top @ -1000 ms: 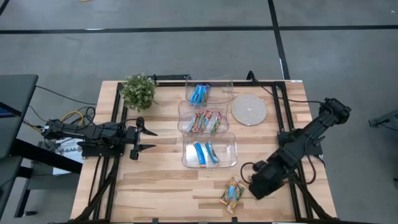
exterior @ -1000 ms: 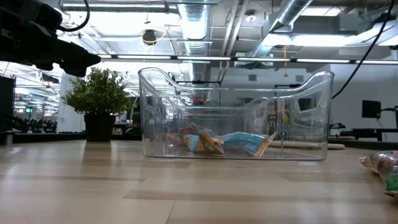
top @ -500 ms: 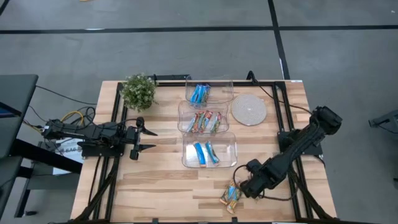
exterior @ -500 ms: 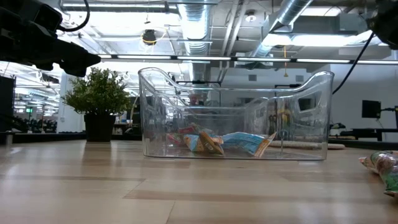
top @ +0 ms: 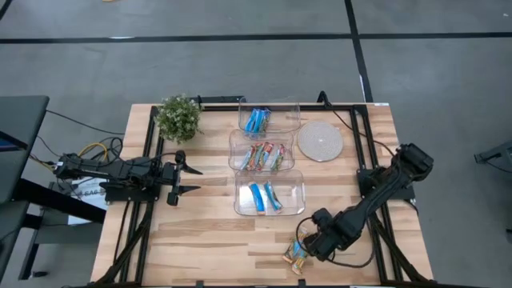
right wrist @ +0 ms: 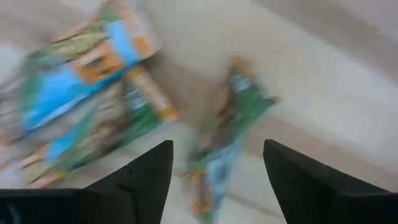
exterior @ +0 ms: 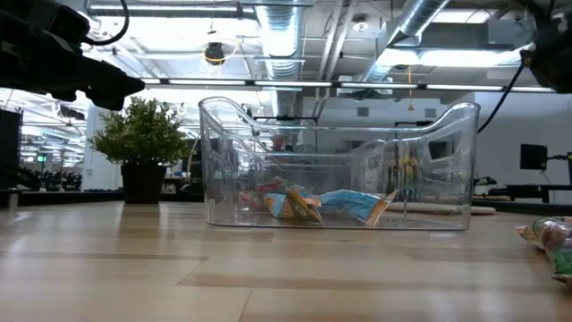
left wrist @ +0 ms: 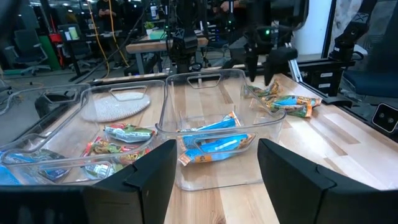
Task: Pick and place Granola Bars by type
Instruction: Put the yellow granola bar into the bottom transparent bin
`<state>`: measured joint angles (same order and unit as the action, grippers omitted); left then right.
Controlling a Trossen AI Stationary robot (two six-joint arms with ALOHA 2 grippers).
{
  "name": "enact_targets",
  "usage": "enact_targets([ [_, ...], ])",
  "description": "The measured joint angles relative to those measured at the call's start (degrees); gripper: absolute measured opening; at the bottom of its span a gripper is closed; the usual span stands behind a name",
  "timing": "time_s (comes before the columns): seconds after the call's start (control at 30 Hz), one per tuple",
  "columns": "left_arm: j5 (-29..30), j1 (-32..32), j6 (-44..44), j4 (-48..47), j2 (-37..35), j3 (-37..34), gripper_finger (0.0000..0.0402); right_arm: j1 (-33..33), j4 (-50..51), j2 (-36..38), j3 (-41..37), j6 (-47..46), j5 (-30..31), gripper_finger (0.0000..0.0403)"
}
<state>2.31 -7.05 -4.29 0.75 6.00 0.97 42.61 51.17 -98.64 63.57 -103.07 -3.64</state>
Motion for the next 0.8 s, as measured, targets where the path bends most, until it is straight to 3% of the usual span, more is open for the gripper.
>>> enact_targets([
  [0.57,-0.1,0.0,0.0,0.0,0.3,0.0,0.0219,0.3,-0.9,-8.3,0.2,-1.0,0.6,0.0223],
  [0.8,0.0,0.0,0.0,0.0,0.3,0.0,0.0219,0.9,-1.9,-9.1,0.1,-1.0,1.2,0.0163],
])
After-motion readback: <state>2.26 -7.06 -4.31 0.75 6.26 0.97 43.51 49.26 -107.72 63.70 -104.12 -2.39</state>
